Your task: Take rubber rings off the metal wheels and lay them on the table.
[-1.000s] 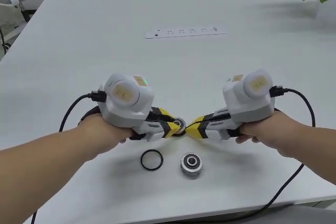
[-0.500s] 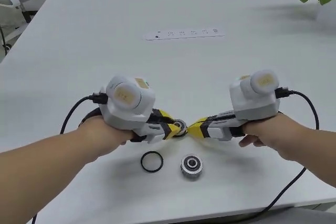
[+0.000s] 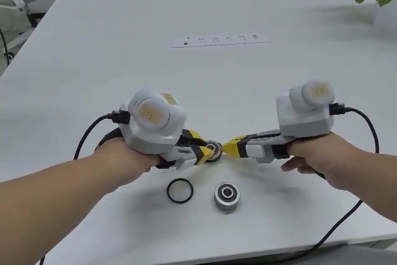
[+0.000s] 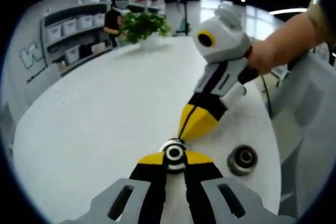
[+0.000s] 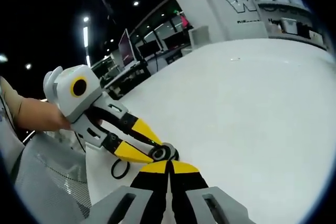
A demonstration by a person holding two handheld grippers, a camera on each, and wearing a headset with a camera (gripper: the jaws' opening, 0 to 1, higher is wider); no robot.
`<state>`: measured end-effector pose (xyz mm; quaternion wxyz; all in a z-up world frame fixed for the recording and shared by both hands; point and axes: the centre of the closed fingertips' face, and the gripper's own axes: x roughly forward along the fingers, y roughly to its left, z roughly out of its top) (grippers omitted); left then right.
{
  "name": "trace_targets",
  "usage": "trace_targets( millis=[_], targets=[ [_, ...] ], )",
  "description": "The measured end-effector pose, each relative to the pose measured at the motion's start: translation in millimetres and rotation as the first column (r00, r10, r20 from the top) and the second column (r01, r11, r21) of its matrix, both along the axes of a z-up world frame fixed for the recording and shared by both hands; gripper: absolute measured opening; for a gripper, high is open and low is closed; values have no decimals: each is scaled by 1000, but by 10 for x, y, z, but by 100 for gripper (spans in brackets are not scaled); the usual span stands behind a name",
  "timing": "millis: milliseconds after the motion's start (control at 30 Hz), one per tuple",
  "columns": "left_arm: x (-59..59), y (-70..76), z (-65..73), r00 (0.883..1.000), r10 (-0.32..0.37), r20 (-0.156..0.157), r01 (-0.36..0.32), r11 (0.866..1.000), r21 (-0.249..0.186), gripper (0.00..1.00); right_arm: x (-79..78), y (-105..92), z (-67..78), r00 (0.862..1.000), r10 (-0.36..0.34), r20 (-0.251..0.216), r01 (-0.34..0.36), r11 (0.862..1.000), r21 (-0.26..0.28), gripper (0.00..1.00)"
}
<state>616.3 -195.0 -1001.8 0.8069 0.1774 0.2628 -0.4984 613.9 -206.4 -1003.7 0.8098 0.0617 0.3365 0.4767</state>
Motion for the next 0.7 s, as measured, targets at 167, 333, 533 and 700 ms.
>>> trace_targets(
  millis=[167, 333, 533, 700],
  targets=[
    [-1, -1, -2, 1000, 3, 1, -3, 1000, 7, 12, 5, 3, 9, 1000, -3, -7, 3, 1000, 8, 0],
    [-1, -2, -5, 1000, 5, 5, -5, 1000, 13, 12, -6, 29, 30, 1000, 7, -5, -7, 1000, 11, 0],
    [-5, -5, -4, 1000, -1, 10, 1, 1000, 27, 12, -31, 83, 44, 1000, 24, -3, -24, 999, 21, 0],
    [-7, -5, -5, 1000, -3, 10, 3, 1000, 26, 12, -31, 79, 42, 1000, 28, -5, -28, 999, 26, 0]
  ],
)
